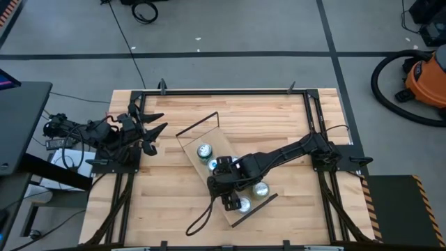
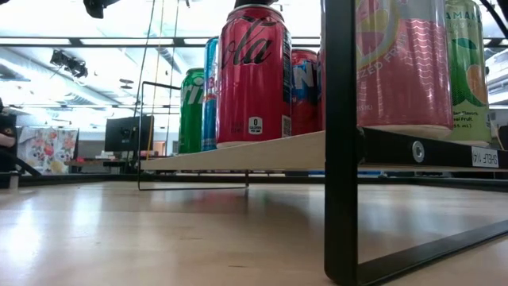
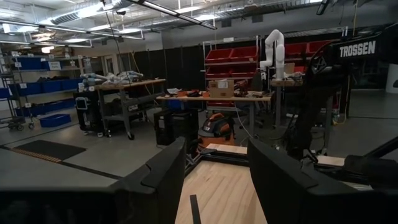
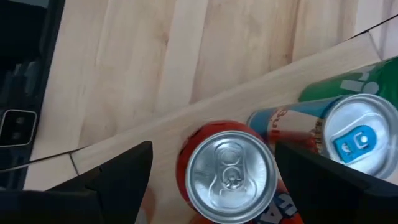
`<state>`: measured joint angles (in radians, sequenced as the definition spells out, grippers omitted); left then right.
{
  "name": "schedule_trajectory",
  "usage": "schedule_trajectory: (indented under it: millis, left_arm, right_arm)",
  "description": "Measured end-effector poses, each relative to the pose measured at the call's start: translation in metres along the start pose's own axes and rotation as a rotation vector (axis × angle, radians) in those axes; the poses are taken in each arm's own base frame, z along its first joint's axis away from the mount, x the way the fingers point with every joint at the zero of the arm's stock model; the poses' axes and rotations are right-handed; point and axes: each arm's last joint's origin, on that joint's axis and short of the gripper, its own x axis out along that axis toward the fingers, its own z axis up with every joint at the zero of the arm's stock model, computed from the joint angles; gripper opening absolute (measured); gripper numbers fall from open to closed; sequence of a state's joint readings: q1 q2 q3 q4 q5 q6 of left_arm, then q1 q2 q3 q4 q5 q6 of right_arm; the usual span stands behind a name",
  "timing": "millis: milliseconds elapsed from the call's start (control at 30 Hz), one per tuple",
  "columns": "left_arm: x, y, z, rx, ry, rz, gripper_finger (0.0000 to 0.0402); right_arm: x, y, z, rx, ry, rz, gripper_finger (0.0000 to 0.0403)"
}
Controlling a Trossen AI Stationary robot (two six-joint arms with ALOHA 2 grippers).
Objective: Place canned beverage on shelf
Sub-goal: Adjust the soda cans on the shelf
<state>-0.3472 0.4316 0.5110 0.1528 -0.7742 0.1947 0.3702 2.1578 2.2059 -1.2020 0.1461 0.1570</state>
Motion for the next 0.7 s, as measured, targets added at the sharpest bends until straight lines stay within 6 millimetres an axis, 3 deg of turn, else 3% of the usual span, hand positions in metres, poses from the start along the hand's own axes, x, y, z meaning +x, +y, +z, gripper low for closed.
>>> schedule_trajectory:
  millis: [333, 700]
  left_arm:
    - [0.0, 0.0, 0.0, 0.0, 0.0, 0.0, 0.0183]
    - [0.0, 0.0, 0.0, 0.0, 0.0, 0.0, 0.0183]
  right_arm:
    - [0.015, -0.001, -0.008, -0.012, 0.059, -0.026, 0.0348]
    - [0.015, 0.002, -0.008, -0.007, 0.066, 0.052, 0.0348]
